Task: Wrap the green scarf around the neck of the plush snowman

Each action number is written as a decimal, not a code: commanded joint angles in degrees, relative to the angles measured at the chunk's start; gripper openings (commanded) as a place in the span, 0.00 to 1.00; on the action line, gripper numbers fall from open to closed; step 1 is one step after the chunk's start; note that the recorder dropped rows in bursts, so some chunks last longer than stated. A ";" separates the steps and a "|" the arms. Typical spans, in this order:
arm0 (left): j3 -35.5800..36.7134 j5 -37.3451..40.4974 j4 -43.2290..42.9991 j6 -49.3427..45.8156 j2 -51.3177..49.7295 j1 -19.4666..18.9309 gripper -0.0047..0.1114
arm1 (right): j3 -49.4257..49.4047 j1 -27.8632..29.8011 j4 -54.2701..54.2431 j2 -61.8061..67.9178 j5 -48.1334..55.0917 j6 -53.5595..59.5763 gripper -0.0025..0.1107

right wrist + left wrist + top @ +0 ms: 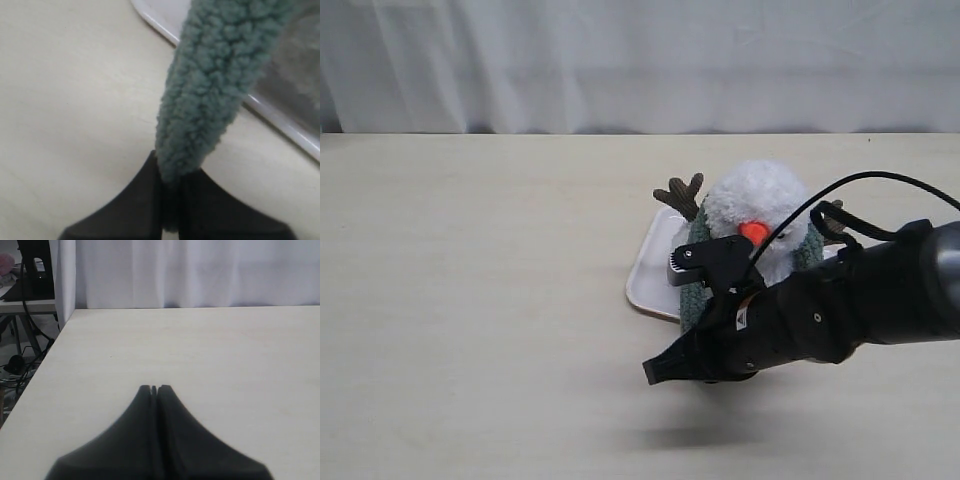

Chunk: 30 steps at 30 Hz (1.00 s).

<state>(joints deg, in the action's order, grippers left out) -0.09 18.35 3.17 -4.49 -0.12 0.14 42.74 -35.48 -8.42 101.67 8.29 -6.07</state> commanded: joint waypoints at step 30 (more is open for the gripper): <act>0.09 -0.72 -0.05 0.28 0.12 0.31 0.04 | -0.08 0.18 12.70 -1.20 5.56 0.46 0.31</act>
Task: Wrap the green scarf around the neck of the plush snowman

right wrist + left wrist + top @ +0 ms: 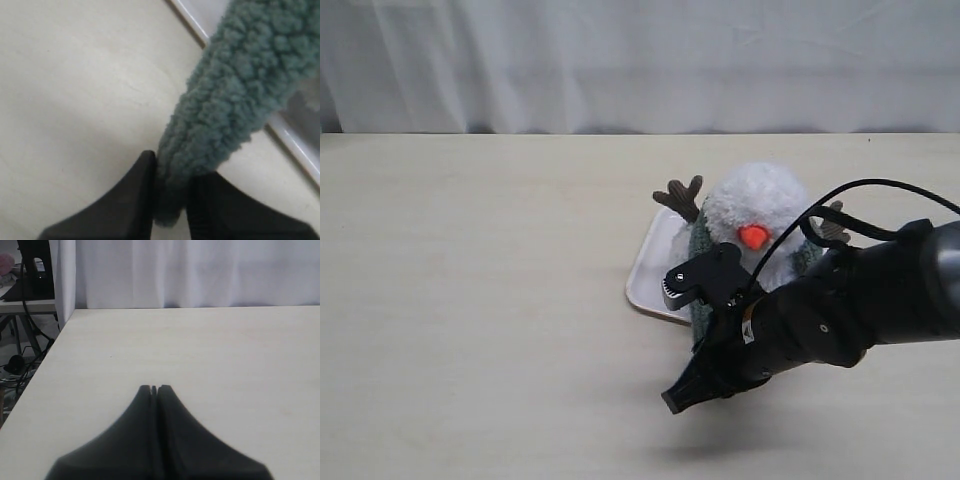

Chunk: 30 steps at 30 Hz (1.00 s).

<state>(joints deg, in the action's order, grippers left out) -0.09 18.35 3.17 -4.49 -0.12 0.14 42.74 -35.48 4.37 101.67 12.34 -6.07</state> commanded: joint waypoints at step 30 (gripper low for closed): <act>0.09 -0.72 -0.05 0.28 0.12 0.31 0.04 | 10.19 2.62 33.76 -14.99 34.61 -50.52 0.64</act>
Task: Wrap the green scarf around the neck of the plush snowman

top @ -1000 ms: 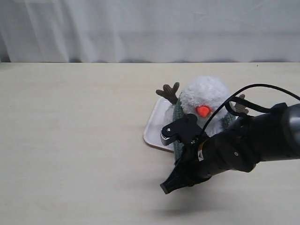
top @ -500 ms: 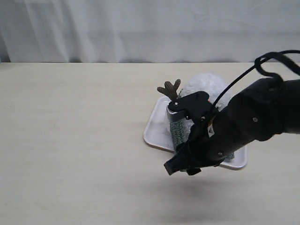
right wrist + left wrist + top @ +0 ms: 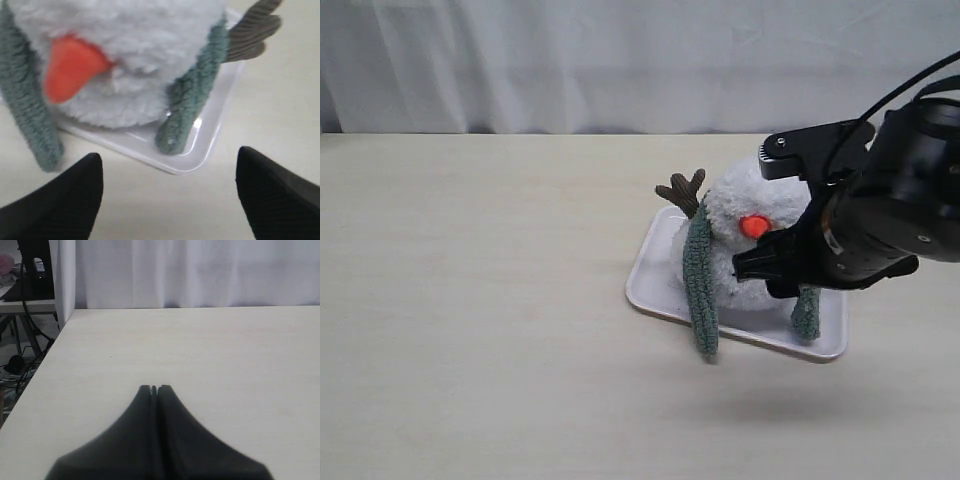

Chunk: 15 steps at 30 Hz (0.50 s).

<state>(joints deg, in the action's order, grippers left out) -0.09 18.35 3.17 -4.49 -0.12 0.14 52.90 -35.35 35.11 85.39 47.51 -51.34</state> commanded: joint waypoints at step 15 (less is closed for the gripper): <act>0.09 -0.72 -0.05 0.28 0.12 0.31 0.04 | 0.04 11.55 -8.48 10.97 -13.70 12.82 0.64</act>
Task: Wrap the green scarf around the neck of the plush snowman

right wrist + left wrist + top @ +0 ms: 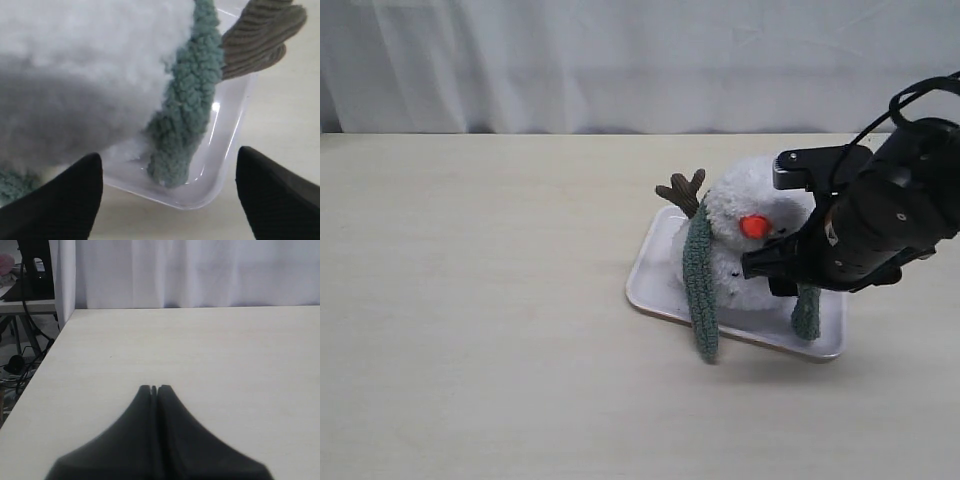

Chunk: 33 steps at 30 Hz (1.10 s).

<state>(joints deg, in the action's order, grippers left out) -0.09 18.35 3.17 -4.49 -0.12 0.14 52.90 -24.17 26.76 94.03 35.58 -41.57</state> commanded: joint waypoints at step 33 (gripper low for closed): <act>0.09 -0.72 -0.05 0.28 0.12 0.31 0.04 | 0.04 0.01 -21.53 -2.73 0.35 21.68 0.06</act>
<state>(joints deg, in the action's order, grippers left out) -0.09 18.35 3.17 -4.49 -0.12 0.14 52.90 -24.17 11.56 93.03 35.29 -25.63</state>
